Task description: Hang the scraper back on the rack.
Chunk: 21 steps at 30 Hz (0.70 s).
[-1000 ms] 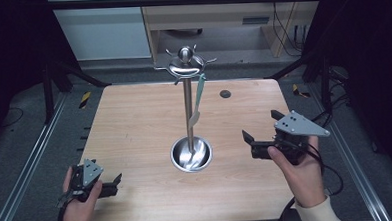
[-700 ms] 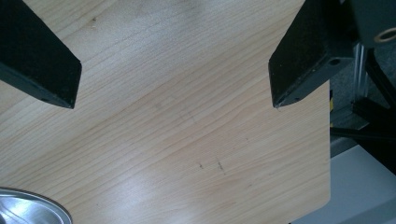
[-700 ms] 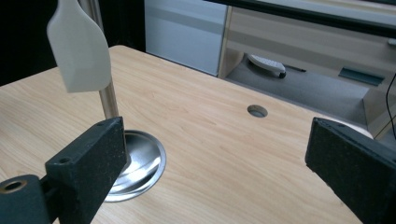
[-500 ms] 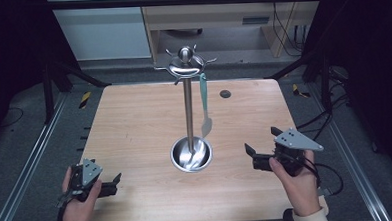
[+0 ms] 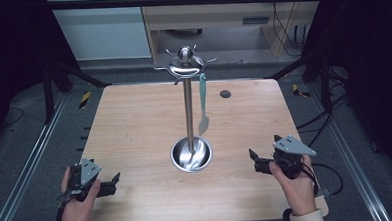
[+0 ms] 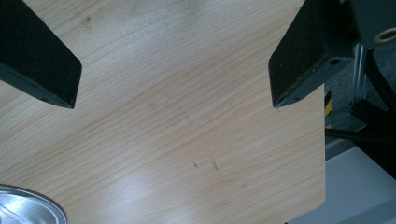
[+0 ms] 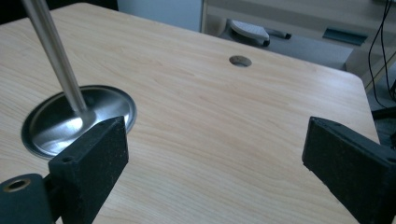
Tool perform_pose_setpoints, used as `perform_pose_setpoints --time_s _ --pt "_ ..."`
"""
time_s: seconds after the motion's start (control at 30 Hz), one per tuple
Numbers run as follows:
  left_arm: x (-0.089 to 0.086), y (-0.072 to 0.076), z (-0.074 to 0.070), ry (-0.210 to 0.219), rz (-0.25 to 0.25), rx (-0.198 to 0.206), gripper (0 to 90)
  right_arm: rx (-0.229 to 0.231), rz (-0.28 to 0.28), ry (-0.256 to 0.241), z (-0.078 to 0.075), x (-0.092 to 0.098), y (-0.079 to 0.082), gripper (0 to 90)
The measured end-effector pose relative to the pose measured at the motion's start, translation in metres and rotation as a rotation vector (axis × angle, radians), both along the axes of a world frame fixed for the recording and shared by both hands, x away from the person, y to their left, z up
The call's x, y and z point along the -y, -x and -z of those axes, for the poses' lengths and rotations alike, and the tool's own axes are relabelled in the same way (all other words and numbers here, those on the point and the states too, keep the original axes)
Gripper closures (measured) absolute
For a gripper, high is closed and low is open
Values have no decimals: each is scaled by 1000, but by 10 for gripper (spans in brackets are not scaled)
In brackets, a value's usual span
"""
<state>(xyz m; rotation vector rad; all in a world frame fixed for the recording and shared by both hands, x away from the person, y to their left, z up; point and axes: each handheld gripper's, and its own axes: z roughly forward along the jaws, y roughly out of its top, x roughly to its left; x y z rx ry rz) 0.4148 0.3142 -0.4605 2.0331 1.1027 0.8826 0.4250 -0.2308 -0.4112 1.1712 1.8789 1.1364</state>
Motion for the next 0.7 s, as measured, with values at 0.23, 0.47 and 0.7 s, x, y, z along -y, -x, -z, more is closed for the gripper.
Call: perform_pose_setpoints --time_s 0.23,0.47,0.7 --pt "-1 -1 0 2 -6 1 23 -25 26 25 24 6 -12 105" --pt "-6 -1 -1 23 -14 4 23 -75 6 63 42 4 -23 92" --pt "-4 -2 -2 35 1 5 22 -104 27 64 53 -1 -36 100"
